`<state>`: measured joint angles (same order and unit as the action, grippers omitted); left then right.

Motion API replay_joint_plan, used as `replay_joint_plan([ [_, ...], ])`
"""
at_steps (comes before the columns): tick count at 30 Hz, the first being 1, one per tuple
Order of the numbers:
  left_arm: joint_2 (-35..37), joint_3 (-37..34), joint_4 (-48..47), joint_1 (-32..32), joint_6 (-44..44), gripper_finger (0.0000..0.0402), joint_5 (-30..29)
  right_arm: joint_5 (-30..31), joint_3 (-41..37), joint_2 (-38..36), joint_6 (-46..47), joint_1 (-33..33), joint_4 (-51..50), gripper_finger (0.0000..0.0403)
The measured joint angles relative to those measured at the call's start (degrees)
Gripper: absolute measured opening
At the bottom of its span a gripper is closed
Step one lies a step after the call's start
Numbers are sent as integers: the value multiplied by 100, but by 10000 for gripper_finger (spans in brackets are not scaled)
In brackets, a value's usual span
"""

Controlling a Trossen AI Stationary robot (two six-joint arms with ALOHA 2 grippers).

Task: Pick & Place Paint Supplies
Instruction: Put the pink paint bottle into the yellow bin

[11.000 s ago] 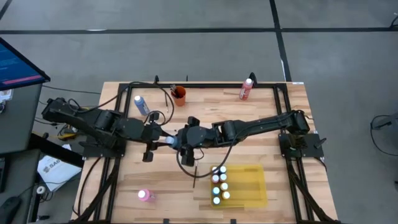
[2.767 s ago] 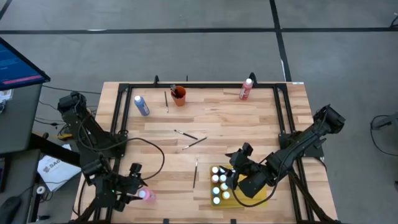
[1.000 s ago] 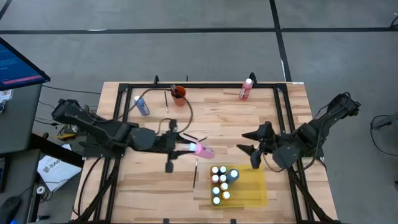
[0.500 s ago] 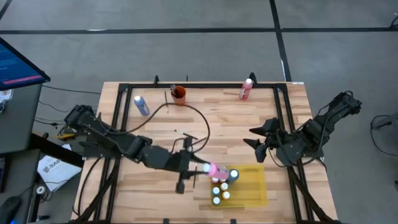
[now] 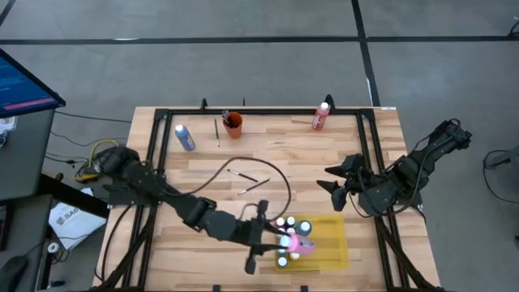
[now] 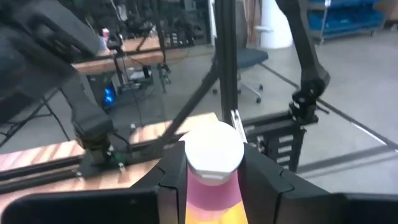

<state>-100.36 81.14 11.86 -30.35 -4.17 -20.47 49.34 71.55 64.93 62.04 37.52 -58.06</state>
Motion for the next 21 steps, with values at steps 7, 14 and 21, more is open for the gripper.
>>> replay_joint_plan([
  [7,-686,472,251,33,-269,87,236,0,0,-2,168,-4,13,249],
  [14,-1454,981,109,30,-398,87,273,-4,-1,0,281,-1,22,249],
  [21,-1586,1004,-203,148,-464,87,102,-44,-1,0,425,35,22,249],
])
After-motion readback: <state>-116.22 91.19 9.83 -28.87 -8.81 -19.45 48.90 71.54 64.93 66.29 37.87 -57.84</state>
